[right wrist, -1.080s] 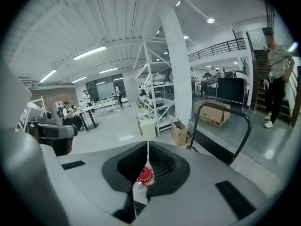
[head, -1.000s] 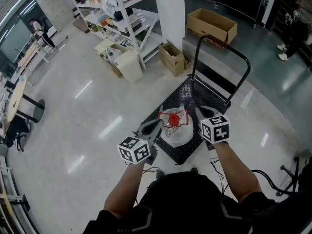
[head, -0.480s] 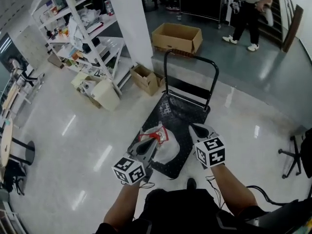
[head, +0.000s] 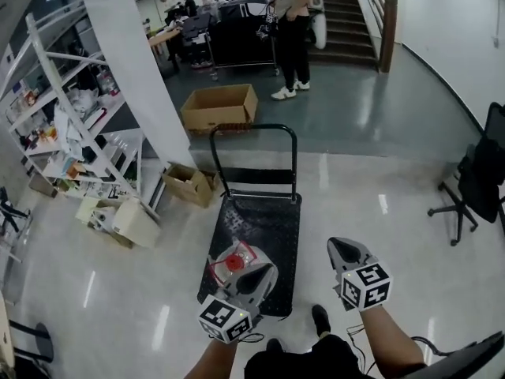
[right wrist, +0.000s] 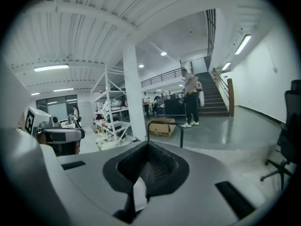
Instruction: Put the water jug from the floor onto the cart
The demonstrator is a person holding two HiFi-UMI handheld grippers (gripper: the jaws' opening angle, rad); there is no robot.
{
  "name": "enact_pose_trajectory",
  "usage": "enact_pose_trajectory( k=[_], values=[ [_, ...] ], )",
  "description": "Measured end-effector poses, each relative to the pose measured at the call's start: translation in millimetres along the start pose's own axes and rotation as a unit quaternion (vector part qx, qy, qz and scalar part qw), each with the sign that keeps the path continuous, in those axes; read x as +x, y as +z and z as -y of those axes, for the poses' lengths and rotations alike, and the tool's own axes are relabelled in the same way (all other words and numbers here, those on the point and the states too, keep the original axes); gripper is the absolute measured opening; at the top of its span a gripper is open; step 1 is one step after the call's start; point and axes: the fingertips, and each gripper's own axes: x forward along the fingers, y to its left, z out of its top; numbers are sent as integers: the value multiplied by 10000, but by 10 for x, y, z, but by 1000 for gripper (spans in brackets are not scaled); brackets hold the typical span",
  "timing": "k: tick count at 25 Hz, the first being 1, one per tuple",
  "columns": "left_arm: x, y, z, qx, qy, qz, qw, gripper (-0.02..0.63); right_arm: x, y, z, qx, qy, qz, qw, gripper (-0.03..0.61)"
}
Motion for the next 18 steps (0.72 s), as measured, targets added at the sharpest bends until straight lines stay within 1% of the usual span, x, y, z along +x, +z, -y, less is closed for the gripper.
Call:
enact_pose_trajectory(
  k=[2, 3, 5, 7, 10, 13, 15, 18],
  values=[
    [-84, -89, 184, 146, -338, -45, 9993, 2, -281, -180, -60, 165, -292, 20, 9994, 2],
    [-158, -124, 222, 165, -410, -33, 9990, 2, -395, -258, -136, 222, -400, 18, 9990, 2],
    [-320, -154, 309, 49, -490, 133, 9987, 2, -639, -369, -287, 243, -544, -17, 9982, 2],
    [-413, -179, 522, -105, -646, 202, 9976, 2, -970, -443, -360, 228, -647, -59, 9976, 2],
    [-470, -190, 937, -93, -864, 78, 9962, 2, -1497, -507, -419, 207, -734, 9, 9971, 2],
    [-528, -175, 1400, -59, -1046, 60, 9945, 2, -1955, -560, -435, 188, -819, 192, 9963, 2],
    [-570, -222, 1782, -135, -1118, 35, 9936, 2, -2294, -653, -409, 259, -848, 298, 9956, 2],
    [-678, -384, 2384, -290, -1150, -81, 9929, 2, -2836, -855, -395, 327, -805, 367, 9955, 2]
  ],
)
